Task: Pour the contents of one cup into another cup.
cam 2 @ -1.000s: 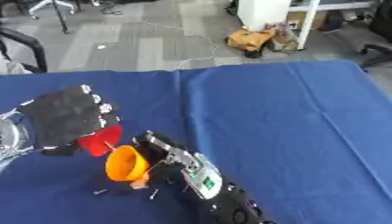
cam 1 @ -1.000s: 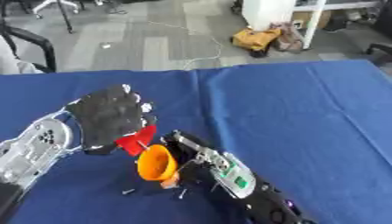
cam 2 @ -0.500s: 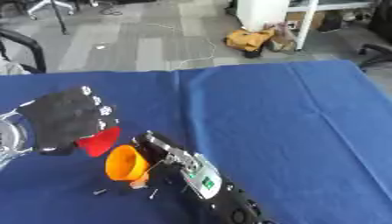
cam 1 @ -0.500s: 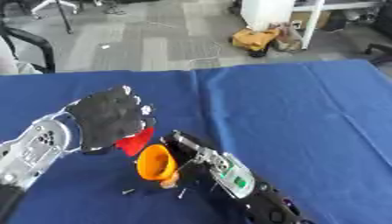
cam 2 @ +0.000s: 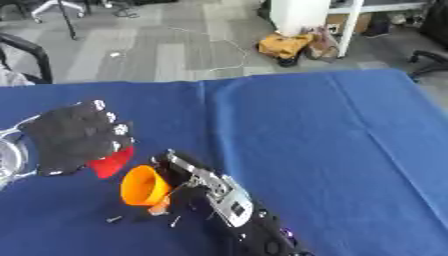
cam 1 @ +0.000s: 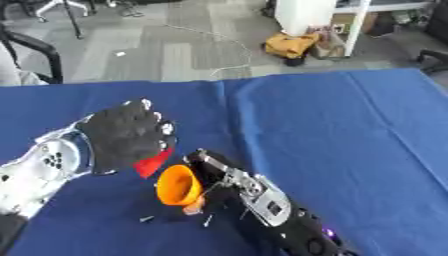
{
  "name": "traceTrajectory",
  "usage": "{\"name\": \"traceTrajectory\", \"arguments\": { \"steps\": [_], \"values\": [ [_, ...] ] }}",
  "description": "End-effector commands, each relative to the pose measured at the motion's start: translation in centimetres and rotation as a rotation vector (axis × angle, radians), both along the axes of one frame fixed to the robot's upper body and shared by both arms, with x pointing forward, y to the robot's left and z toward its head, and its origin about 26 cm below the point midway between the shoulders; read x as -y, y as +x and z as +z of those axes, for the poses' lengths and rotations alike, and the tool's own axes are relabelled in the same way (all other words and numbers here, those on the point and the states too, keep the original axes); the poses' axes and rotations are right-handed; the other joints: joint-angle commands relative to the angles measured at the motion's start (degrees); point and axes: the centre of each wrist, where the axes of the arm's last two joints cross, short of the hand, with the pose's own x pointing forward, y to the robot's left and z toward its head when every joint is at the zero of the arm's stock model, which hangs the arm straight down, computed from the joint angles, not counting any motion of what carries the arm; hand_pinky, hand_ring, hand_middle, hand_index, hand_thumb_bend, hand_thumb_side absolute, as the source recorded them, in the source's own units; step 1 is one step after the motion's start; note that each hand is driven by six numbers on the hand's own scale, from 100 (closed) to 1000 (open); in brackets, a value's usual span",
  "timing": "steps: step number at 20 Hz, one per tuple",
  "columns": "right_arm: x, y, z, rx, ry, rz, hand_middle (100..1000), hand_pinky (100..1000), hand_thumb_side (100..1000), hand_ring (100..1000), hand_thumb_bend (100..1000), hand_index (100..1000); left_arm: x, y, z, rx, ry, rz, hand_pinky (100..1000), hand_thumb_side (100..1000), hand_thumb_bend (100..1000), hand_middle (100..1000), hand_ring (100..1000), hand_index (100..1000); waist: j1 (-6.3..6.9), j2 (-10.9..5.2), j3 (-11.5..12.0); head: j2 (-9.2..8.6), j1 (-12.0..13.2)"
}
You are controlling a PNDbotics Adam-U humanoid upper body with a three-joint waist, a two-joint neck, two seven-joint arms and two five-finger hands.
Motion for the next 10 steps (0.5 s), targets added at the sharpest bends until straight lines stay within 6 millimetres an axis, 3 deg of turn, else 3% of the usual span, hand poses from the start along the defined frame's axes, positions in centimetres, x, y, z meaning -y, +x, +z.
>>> {"name": "traceTrajectory", "arguments": {
  "steps": [1,5,10],
  "values": [
    [1.9,-0.1,-1.9,-0.055,-0.065,-0.04,184,524,100,320,664,440,-0.4,0.0,1.2,0.053,0.011,-0.001,119,196,312,265,214,686,0.1,-0.38,-0.06,-0.81,-0.13],
    [2.0,0.0,-1.9,-0.054,-0.064,-0.044,184,524,100,320,663,440,-0.6,0.1,1.1,0.049,-0.009,0.003,114,196,308,263,209,684,0.05,-0.37,0.01,-0.83,-0.18],
    [2.8,0.4,-0.9,-0.014,-0.039,-0.088,183,525,100,319,663,441,-2.3,0.8,0.7,-0.005,-0.2,0.047,100,210,261,254,176,671,-0.37,-0.47,0.44,-0.73,-0.81]
  ]
}}
